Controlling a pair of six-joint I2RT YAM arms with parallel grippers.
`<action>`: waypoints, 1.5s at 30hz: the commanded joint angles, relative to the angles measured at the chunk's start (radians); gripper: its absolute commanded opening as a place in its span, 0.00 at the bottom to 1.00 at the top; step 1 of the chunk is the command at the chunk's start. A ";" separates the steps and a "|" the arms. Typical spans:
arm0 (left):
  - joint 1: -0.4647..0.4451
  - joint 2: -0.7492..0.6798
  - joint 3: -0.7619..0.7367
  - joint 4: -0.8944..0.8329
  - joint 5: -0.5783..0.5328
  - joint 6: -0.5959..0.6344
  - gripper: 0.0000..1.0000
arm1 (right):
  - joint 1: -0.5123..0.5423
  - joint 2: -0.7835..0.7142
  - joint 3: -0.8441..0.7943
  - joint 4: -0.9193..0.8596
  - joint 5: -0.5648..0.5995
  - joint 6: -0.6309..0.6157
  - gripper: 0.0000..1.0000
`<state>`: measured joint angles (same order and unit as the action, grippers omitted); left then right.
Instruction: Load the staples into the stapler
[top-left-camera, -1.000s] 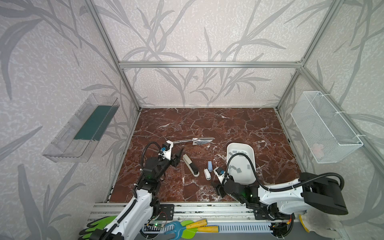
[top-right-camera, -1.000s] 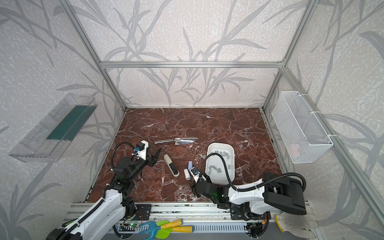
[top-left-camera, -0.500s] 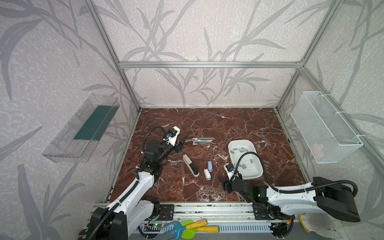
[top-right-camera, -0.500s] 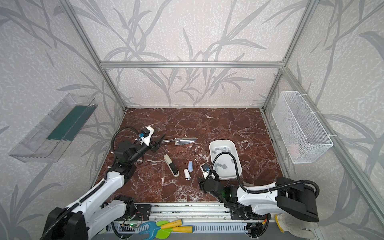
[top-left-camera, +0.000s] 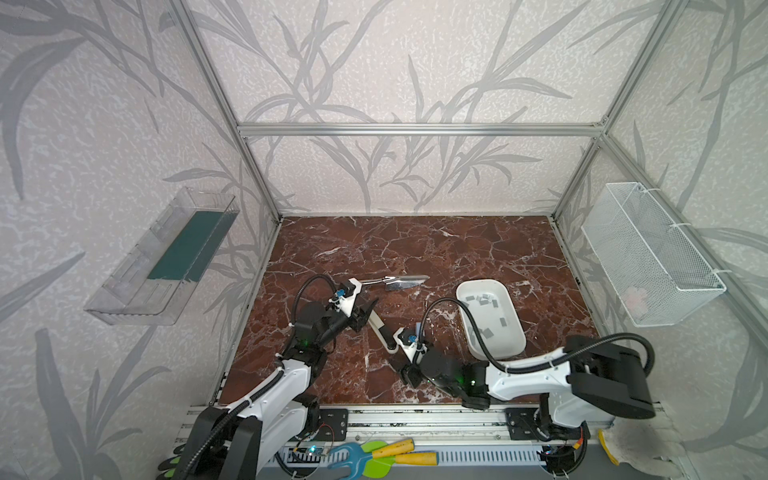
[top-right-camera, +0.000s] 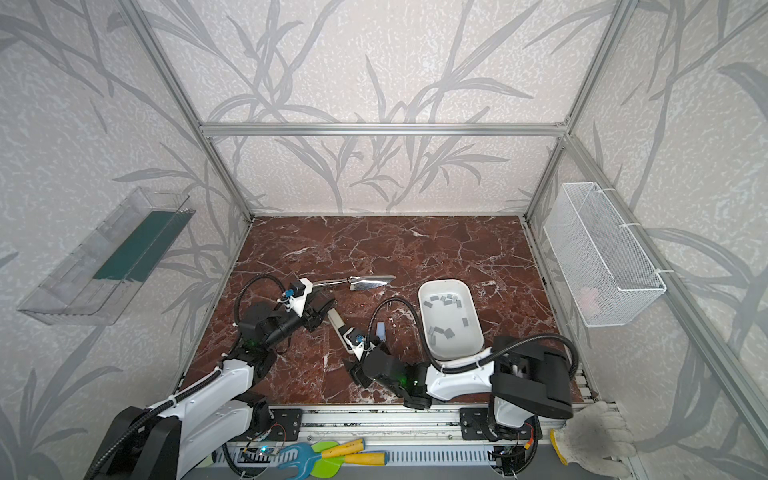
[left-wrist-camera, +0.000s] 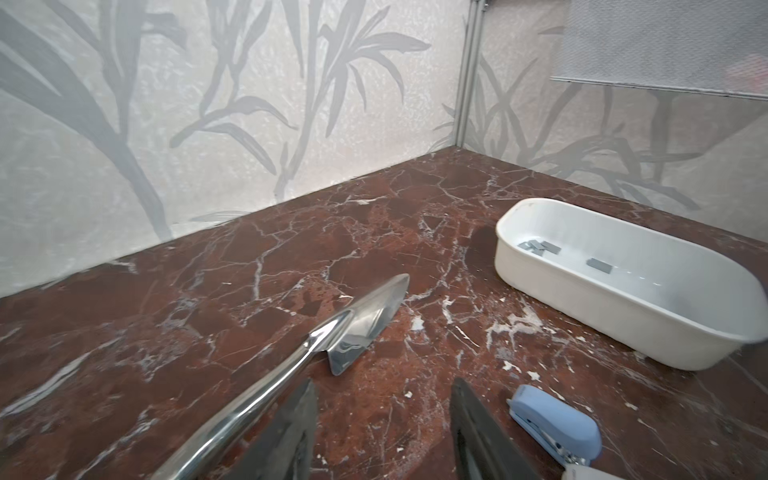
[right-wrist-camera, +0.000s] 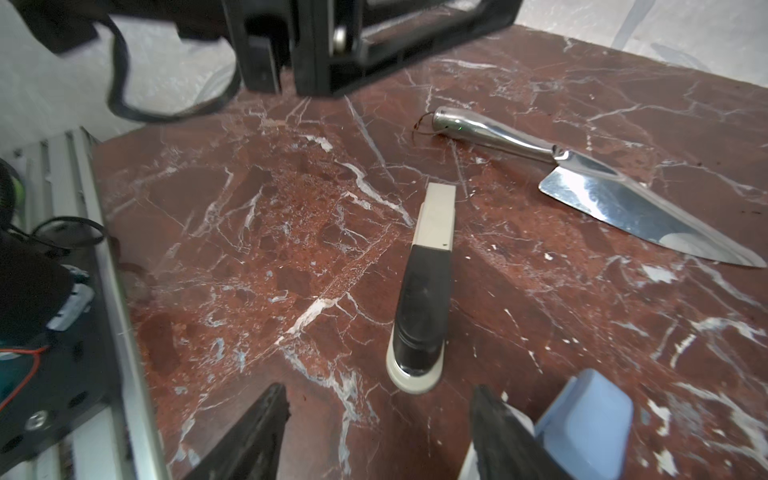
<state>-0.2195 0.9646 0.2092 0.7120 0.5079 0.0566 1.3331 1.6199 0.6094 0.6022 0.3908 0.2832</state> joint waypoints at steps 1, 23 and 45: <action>-0.001 -0.062 0.005 0.029 -0.134 -0.052 0.55 | -0.028 0.110 0.051 0.081 0.004 0.023 0.72; 0.000 -0.029 0.095 0.002 -0.089 0.117 0.57 | -0.149 0.225 0.081 0.197 -0.179 -0.157 0.22; -0.148 0.219 0.114 -0.013 0.403 0.330 0.45 | -0.184 -0.087 -0.194 0.172 -0.457 -0.226 0.46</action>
<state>-0.3351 1.2106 0.3428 0.7258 0.8566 0.2882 1.1313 1.6081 0.4381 0.7650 -0.0635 0.0360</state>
